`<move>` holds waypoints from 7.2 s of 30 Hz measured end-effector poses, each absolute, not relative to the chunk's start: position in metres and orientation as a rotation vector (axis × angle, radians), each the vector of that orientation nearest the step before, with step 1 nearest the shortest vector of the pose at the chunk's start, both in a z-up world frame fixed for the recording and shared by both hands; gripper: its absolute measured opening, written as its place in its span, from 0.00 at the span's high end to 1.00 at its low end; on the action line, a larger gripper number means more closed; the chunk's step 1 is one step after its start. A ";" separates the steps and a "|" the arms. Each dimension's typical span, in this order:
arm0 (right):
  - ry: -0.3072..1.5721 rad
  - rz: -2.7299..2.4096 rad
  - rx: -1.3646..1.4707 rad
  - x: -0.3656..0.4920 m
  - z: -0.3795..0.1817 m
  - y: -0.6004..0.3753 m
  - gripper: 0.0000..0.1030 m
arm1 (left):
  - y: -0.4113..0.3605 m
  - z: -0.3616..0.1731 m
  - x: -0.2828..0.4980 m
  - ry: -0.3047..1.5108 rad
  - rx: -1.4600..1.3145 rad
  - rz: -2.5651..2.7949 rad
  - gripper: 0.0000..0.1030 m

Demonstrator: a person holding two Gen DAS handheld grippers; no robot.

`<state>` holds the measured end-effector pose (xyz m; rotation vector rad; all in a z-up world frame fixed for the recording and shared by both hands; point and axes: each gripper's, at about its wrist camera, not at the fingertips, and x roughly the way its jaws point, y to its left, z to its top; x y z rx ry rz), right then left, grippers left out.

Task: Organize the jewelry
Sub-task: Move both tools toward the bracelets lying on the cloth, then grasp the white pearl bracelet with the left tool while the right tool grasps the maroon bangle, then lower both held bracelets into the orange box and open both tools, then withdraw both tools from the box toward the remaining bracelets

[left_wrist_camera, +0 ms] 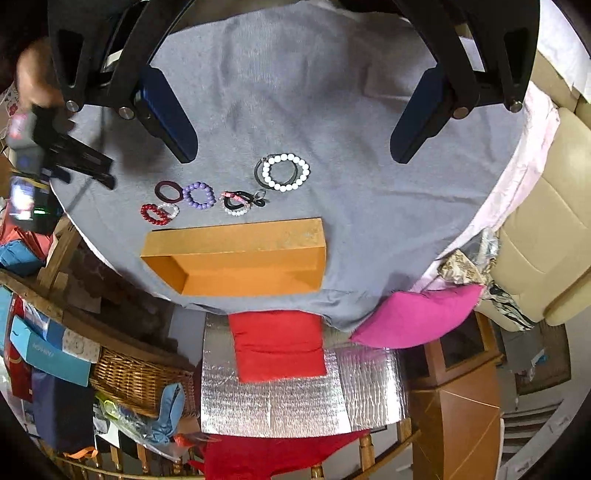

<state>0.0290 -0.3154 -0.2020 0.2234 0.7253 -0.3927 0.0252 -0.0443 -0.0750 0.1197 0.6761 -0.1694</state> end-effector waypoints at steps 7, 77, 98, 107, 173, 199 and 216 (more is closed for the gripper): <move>0.570 -0.367 0.108 -0.062 -0.108 -0.266 0.00 | -0.032 -0.051 -0.004 0.596 0.131 -0.114 0.00; 0.852 -0.041 0.314 0.109 -0.213 -0.307 0.21 | -0.022 -0.192 0.199 0.855 0.099 -0.168 0.00; 0.926 -0.128 0.164 0.140 -0.242 -0.288 0.91 | -0.032 -0.223 0.217 1.039 0.031 -0.349 0.53; 0.877 -0.079 0.264 0.132 -0.228 -0.305 0.91 | -0.023 -0.221 0.217 1.025 -0.028 -0.406 0.89; 0.666 -0.093 0.399 0.101 -0.170 -0.318 0.42 | -0.060 -0.123 0.170 0.621 0.219 -0.169 0.37; 0.769 0.010 0.378 0.131 -0.193 -0.285 0.42 | -0.054 -0.145 0.185 0.668 0.259 -0.131 0.37; 0.838 -0.002 0.554 0.138 -0.208 -0.339 0.43 | -0.063 -0.181 0.213 0.860 0.219 -0.250 0.37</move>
